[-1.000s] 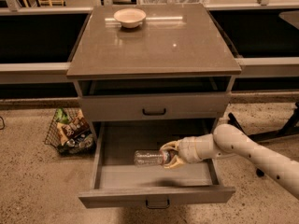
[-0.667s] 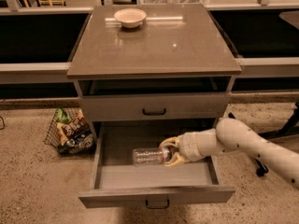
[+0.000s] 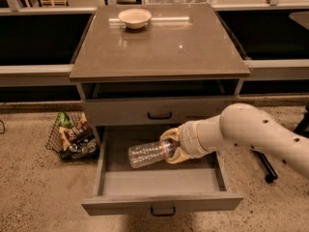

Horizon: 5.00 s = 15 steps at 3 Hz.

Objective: Pick water bottle from middle drawer and place on counter

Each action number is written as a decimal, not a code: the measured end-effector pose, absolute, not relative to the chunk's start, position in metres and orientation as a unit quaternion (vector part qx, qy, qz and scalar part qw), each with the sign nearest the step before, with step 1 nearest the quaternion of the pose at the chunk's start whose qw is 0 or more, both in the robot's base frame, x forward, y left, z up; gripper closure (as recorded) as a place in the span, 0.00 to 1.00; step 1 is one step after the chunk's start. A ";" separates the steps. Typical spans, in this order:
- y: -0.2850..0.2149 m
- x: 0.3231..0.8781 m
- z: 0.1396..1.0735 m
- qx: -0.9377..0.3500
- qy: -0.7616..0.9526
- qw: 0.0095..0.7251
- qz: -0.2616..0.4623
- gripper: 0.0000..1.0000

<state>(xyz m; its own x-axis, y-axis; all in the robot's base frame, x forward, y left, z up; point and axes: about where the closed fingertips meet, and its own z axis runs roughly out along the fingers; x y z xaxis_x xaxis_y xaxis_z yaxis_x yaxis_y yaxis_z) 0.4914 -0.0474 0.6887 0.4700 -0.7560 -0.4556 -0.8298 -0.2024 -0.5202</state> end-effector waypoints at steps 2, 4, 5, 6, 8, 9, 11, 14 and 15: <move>-0.046 0.491 0.717 -0.783 0.503 0.367 0.019 1.00; -0.086 0.549 0.839 -0.738 0.484 0.465 -0.069 1.00; -0.114 0.587 0.907 -0.705 0.475 0.515 -0.106 1.00; -0.114 0.587 0.907 -0.705 0.475 0.515 -0.106 1.00; -0.097 0.664 0.928 -0.677 0.478 0.552 -0.097 1.00; -0.089 0.707 0.931 -0.656 0.497 0.563 -0.076 1.00; -0.086 0.746 0.924 -0.627 0.530 0.569 -0.041 1.00; -0.121 0.770 0.887 -0.563 0.642 0.520 -0.021 1.00; -0.138 0.778 0.880 -0.539 0.667 0.513 -0.024 1.00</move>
Offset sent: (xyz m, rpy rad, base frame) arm 0.0049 -0.0016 0.0354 -0.0316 -0.0712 -0.0028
